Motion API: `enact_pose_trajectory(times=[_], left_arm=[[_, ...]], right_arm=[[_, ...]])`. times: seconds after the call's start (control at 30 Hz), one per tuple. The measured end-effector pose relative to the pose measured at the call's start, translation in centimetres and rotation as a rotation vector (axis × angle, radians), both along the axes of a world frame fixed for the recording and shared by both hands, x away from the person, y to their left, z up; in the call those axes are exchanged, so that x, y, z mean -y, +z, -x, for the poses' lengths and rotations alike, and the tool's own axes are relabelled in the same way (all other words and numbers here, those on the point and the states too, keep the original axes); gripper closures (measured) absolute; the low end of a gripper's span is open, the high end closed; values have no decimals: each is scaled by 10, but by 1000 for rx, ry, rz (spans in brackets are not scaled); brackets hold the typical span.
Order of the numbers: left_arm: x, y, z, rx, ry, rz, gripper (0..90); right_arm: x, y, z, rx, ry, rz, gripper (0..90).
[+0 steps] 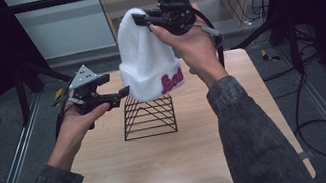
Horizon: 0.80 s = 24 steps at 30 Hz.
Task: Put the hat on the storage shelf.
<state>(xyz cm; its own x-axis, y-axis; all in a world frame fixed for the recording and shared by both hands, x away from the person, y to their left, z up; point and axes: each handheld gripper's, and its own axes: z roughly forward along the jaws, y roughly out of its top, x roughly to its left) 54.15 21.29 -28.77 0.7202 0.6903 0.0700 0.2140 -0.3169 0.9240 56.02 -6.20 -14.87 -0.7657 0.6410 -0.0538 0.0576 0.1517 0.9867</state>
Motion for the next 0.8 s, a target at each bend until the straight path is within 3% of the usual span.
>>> enact_pose_trajectory(times=[0.2,0.5,0.57,0.77,0.8], left_arm=[[1,-4,-5,-21,-20,-17,112],[5,-12,-15,-88,-89,27,74],[5,-12,-17,-108,-109,44,126],[3,-11,-18,-93,-123,21,634],[2,-10,-17,-87,-121,16,664]], right_arm=[[-12,-1,2,1,34,-3,824],[-26,0,6,-3,105,-19,824],[-28,0,7,-4,113,-18,824],[-26,-1,8,-1,117,-13,823],[-24,-1,7,2,113,-11,823]])
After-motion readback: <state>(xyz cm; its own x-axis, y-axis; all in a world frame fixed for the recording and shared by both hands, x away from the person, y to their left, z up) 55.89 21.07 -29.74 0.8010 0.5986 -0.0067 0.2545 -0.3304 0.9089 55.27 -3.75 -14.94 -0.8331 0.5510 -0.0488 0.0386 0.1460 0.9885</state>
